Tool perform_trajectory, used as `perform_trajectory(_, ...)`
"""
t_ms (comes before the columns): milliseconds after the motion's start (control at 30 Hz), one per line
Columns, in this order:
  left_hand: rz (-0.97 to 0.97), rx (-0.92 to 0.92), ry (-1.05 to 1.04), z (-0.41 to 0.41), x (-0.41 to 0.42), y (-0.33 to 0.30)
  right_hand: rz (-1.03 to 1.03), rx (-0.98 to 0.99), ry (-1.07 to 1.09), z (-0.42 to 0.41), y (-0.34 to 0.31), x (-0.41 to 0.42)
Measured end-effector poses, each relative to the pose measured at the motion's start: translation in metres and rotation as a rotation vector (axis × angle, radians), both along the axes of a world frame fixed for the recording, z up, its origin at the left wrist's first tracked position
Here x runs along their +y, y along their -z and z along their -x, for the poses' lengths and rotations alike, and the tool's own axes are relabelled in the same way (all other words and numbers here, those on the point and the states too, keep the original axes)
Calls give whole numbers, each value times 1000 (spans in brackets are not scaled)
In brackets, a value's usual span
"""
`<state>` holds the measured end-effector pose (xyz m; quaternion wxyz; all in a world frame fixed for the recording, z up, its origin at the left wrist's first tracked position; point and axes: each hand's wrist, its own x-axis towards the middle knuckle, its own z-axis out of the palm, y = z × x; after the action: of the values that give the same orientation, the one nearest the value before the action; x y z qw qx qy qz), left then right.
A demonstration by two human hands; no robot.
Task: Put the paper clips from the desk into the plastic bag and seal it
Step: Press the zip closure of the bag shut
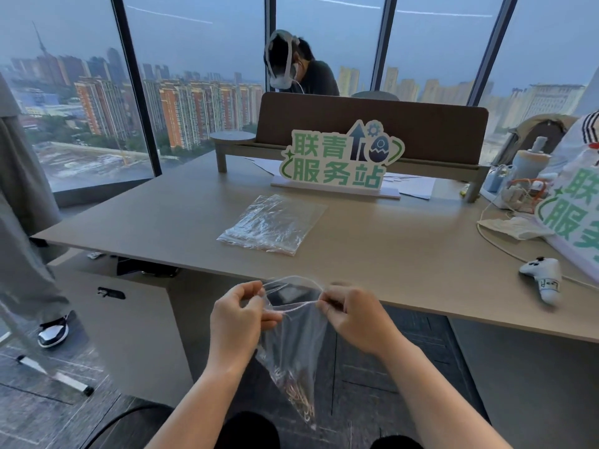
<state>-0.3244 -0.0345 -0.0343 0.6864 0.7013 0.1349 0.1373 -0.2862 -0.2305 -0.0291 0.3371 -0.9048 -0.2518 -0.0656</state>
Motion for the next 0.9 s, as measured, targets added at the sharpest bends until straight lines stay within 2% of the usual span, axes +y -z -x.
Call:
perform_trajectory(133,-136,-29,-28,-3,10,-12,-31,-142,-44,1,-31,3)
perform_trajectory(300,-567,-92,-12,-15,18,-34,-113,-280,-53,0,-73,-6)
perform_trajectory(500,-732,-233,134,-44,18,-69,-245,-383,-13,-4,-125,-22)
perform_trajectory(567,-730,-263,165,-52,12,-83,-282,-429,3,-6,-142,-30)
perform_trajectory(733,-520,-286,261,-69,-1,-127,-347,-498,32,-15,-178,-52)
perform_trajectory(900,-438,-403,274,-87,-15,-170,-384,-547,74,-30,-201,-74)
